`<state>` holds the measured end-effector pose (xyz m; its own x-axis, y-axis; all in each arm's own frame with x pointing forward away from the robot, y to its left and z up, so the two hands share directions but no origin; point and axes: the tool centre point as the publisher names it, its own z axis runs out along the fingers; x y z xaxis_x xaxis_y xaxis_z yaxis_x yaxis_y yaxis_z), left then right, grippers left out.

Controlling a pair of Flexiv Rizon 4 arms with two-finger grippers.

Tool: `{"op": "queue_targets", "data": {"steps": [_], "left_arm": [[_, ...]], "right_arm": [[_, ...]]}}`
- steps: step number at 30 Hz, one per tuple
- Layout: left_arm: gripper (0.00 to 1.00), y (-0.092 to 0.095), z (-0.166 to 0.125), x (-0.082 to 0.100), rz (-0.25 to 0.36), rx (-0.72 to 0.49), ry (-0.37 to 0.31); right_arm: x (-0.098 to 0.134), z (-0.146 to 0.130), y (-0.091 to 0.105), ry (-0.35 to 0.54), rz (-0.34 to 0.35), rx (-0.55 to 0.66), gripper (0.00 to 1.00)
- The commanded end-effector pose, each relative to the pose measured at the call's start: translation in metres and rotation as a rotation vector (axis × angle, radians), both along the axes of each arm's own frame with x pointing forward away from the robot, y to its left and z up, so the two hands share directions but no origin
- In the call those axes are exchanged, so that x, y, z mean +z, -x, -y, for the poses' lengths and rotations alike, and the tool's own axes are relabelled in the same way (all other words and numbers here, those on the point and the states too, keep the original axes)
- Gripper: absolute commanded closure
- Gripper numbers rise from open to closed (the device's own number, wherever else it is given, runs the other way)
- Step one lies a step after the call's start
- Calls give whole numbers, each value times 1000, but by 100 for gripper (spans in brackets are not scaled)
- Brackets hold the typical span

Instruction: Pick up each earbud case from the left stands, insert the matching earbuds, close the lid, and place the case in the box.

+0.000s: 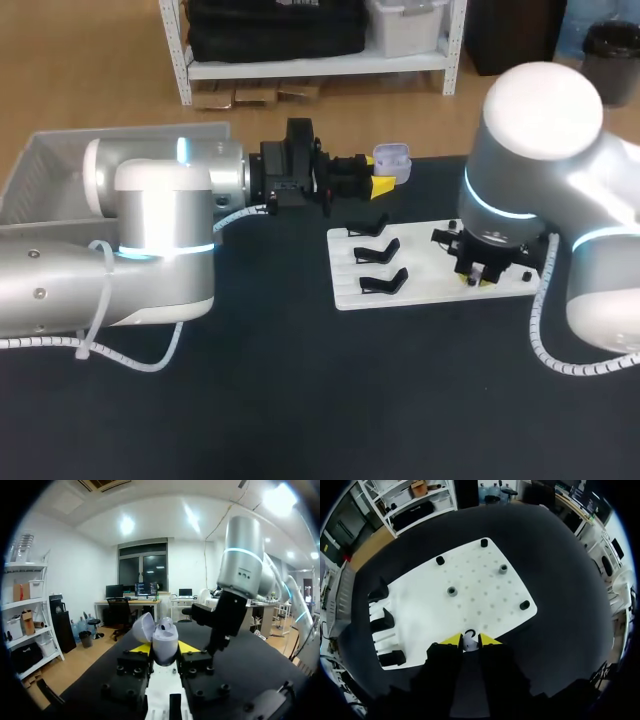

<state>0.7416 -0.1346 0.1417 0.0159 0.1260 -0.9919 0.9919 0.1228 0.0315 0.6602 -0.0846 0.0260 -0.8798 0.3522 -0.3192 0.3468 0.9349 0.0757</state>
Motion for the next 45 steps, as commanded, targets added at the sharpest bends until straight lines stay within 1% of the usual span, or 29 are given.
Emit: {"op": "queue_targets", "data": {"steps": [1, 3, 5, 8, 10, 15, 17, 19, 24, 27, 30, 36, 39, 41, 45], "left_arm": [[100, 1, 0, -2, 6, 5, 7], [100, 1, 0, -2, 6, 5, 7], [100, 1, 0, -2, 6, 5, 7], [100, 1, 0, -2, 6, 5, 7], [100, 1, 0, -2, 6, 5, 7], [100, 1, 0, -2, 6, 5, 7], [100, 1, 0, -2, 6, 5, 7], [100, 1, 0, -2, 6, 5, 7], [100, 1, 0, -2, 6, 5, 7], [100, 1, 0, -2, 6, 5, 7], [100, 1, 0, -2, 6, 5, 7], [100, 1, 0, -2, 6, 5, 7], [100, 1, 0, -2, 6, 5, 7], [100, 1, 0, -2, 6, 5, 7], [100, 1, 0, -2, 6, 5, 7]], "right_arm": [[26, 0, 6, 15, -22, 0, 100], [39, 0, 8, 25, -32, 14, 100], [53, -1, 11, 13, -72, 18, 100], [75, -6, 17, 28, -113, 82, 100], [88, -12, 22, 40, -126, 143, 100], [120, -31, 33, 33, -163, 318, 100], [132, -38, 35, 49, -150, 387, 100], [144, -45, 35, 51, -133, 428, 100], [172, -63, 30, 34, -110, 528, 100], [181, -75, 19, 41, -90, 555, 100], [183, -86, 3, 55, -59, 549, 100], [189, -102, -19, 60, -34, 569, 100], [191, -107, -27, 64, -33, 605, 100], [191, -109, -33, 85, -26, 622, 100], [193, -112, -37, 94, -36, 674, 100]]}}
